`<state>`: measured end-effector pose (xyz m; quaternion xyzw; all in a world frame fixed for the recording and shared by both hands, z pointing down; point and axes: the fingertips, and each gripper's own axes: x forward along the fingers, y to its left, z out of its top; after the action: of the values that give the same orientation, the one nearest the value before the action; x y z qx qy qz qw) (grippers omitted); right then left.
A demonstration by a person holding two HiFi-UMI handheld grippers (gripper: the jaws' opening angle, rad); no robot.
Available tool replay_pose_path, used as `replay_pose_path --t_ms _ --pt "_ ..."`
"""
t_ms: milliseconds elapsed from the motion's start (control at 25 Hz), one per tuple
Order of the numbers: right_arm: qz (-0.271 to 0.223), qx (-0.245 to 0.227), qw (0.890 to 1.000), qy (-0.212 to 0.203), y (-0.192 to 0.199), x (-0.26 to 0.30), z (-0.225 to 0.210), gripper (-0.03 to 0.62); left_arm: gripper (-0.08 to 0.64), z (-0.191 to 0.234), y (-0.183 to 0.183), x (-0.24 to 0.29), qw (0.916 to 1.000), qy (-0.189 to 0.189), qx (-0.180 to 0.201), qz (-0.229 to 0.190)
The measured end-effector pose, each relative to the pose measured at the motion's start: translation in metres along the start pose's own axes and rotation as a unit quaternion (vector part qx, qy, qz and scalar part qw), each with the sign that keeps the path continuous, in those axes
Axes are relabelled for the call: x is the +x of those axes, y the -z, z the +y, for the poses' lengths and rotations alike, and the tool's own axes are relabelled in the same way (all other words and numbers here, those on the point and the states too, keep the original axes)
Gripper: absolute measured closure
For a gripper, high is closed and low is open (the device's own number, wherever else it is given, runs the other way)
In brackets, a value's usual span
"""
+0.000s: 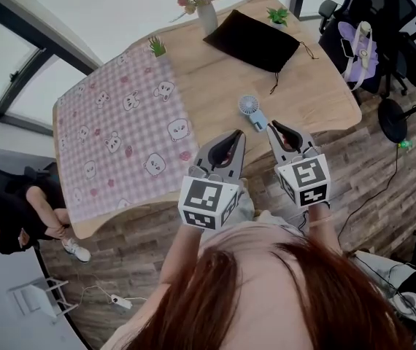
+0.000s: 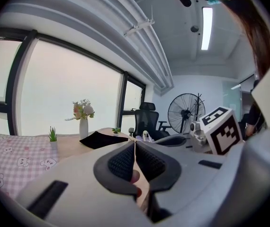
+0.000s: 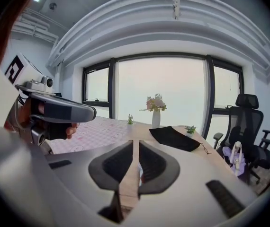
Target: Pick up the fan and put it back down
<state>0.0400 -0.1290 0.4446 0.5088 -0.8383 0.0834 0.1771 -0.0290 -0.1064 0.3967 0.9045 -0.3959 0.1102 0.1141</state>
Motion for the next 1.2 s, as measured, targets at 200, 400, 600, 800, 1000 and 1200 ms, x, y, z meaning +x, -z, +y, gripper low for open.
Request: replay_pose_path --t_ms 200,400,600,800,1000,1200 --pt "0.022 0.002 1.000 0.000 0.010 0.023 -0.009 0.538 0.548 0.016 0.001 0.016 1.0000 0.005 -0.003 0.008" --pt "0.046 0.004 0.999 -0.004 0.024 0.046 -0.015 0.520 0.548 0.031 0.004 0.032 0.9998 0.012 -0.006 0.016" --pt "0.068 0.006 0.998 -0.006 0.039 0.064 -0.018 0.497 0.548 0.042 0.008 0.043 0.9995 0.018 -0.012 0.023" --pt "0.087 0.008 0.996 -0.007 0.051 0.079 -0.021 0.476 0.548 0.050 0.013 0.052 0.9992 0.024 -0.015 0.030" --pt "0.109 0.013 0.994 -0.010 0.066 0.093 -0.023 0.451 0.548 0.058 0.018 0.061 0.9987 0.027 -0.018 0.039" --pt "0.131 0.015 0.991 -0.014 0.080 0.105 -0.023 0.434 0.546 0.065 0.022 0.069 0.9984 0.029 -0.020 0.045"
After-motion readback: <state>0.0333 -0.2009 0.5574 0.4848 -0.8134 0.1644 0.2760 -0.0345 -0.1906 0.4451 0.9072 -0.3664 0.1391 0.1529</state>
